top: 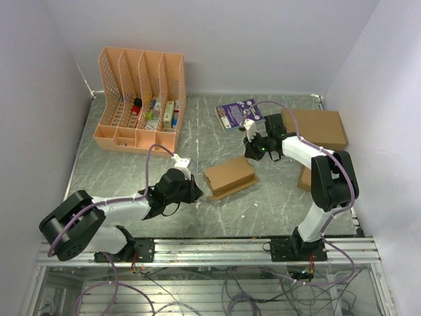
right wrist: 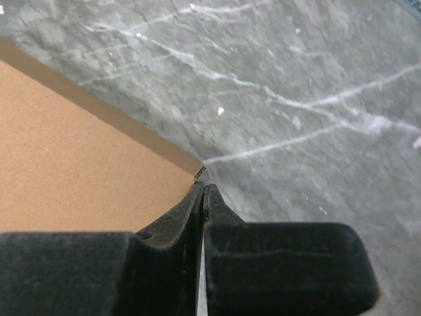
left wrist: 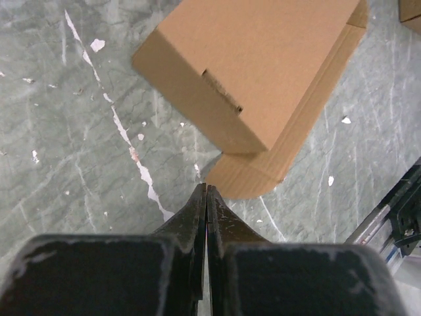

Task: Fold the paper box

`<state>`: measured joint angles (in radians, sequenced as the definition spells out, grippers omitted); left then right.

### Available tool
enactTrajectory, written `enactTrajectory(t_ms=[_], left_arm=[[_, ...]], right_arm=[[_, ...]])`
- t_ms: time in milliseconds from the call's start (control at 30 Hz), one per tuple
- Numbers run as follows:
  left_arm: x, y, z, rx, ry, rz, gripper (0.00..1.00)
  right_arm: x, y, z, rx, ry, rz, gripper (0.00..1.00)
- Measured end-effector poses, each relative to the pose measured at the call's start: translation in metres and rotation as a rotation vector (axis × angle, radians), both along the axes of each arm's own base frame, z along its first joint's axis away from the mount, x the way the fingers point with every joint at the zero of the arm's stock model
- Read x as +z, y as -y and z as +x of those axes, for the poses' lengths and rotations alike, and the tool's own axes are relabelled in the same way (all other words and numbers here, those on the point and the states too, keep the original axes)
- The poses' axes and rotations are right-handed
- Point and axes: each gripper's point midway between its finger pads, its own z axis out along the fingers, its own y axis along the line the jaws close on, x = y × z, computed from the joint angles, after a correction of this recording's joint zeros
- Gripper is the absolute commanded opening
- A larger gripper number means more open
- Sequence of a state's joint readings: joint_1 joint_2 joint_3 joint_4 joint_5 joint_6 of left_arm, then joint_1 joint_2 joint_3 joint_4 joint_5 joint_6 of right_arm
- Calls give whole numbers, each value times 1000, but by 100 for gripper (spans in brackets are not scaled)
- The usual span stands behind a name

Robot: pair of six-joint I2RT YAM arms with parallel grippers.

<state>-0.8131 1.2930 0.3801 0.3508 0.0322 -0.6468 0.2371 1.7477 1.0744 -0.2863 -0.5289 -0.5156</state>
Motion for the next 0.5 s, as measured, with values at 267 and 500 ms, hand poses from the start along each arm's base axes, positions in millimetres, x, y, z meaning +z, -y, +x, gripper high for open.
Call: enactTrajectory(t_ms=[267, 500], left_arm=[[6, 5, 0, -1, 18, -55, 7], [18, 11, -2, -28, 44, -107, 7]], right_arm=[[13, -61, 6, 136, 34, -43, 4], [71, -86, 19, 213, 154, 31, 22]])
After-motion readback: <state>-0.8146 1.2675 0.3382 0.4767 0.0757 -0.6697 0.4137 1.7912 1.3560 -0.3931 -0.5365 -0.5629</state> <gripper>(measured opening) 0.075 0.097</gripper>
